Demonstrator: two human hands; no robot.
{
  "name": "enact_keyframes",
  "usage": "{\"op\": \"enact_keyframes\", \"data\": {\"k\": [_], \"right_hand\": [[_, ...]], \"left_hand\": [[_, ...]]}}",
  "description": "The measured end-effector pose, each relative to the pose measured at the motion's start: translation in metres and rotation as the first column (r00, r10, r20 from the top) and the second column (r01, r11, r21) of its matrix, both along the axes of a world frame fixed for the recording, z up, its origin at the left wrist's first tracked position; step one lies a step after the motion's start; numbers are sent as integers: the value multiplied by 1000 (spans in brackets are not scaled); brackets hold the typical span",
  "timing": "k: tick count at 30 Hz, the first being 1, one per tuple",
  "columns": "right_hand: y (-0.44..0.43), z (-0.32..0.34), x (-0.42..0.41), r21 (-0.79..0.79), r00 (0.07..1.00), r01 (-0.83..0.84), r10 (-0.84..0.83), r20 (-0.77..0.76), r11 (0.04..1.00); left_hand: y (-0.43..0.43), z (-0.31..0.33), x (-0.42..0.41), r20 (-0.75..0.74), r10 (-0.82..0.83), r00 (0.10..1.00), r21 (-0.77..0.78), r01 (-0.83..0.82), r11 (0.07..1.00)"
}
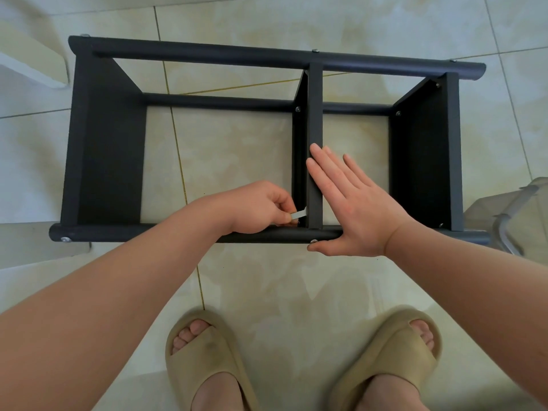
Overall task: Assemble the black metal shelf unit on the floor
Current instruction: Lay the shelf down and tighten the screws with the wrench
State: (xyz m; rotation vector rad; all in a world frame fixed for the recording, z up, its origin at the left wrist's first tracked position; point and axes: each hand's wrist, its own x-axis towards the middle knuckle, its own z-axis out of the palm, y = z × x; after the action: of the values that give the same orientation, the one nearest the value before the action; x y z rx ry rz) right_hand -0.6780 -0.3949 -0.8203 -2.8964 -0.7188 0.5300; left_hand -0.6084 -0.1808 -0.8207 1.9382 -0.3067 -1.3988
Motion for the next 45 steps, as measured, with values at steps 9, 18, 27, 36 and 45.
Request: {"op": "enact_keyframes", "data": {"k": [9,18,27,36,45], "right_hand": [[0,1,0,-7,1000,-2,2,-8,1000],[-2,2,2,34,997,7,-4,-81,999],[-28,32,42,189,995,66,-50,-85,980],[-65,28,147,-42,956,292,-292,12,956],[-67,9,177,-94,923,377,-366,119,921]], "left_hand": [[0,2,0,-5,-18,1000,31,18,999],[4,7,0,269,88,959,135,-128,983],[-7,50,56,674,26,738,126,-150,981],[-51,65,168,669,-205,714,364,-75,928],[-67,34,192,575,-134,807,394,-130,910]]}}
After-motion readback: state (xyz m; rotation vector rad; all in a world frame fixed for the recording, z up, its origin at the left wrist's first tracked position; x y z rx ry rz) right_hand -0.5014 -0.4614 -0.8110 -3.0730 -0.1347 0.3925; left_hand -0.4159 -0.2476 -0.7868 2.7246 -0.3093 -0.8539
